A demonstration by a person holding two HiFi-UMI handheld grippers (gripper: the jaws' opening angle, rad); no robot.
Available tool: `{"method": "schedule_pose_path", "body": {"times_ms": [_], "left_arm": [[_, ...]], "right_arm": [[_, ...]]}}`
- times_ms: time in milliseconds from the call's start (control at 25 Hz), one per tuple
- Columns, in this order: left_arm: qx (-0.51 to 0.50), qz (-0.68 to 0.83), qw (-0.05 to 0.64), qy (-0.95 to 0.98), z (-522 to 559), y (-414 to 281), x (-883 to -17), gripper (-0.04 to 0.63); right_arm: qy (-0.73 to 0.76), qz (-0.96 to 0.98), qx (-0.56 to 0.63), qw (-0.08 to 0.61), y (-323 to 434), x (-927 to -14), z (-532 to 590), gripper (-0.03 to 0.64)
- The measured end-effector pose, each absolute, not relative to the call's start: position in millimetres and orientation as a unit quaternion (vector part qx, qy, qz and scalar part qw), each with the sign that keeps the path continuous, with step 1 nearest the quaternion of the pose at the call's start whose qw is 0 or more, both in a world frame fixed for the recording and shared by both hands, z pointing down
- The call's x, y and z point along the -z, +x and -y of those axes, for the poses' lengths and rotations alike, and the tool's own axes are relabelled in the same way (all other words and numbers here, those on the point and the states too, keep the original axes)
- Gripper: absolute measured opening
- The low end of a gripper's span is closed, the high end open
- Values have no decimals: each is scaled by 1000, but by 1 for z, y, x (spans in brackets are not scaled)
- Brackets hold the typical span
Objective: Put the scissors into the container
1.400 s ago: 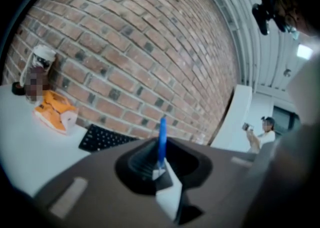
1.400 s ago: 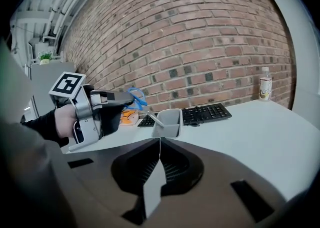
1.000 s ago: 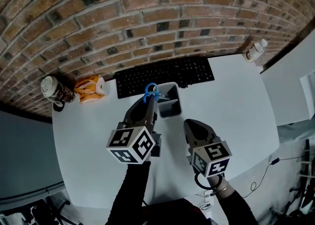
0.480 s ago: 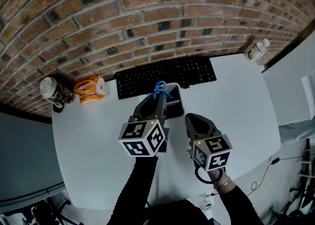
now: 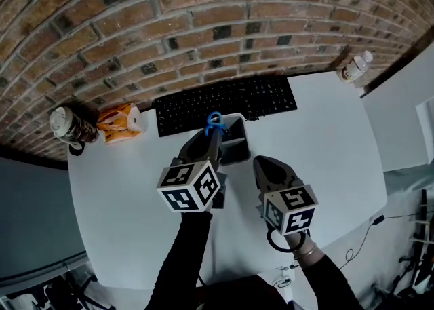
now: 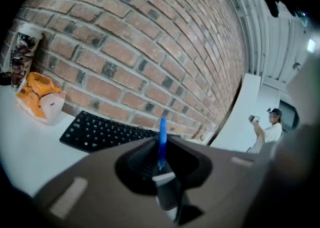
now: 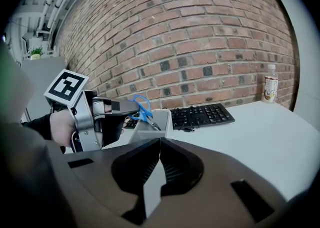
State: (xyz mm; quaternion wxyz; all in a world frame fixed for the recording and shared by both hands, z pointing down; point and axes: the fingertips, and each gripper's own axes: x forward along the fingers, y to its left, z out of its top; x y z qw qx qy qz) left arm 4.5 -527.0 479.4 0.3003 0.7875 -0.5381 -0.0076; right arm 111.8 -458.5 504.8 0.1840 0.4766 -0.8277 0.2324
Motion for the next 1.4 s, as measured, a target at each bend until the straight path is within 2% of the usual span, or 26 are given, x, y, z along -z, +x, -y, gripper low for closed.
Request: {"method": "schedule_pose_path", "body": {"times_ms": [680,1200,1400], "left_arm": [[-2,549,294,782,533,-9,-490,55],[-23,552,290,781,528,-14,-499,126],[-23,551,292,781,523,-16,-500,127]], "right_arm": [[480,823,-238,188,120,-512,456,9],[484,820,-241,190,122,-516,455,9],[485,818,-242,192,120,-518,452,9]]}}
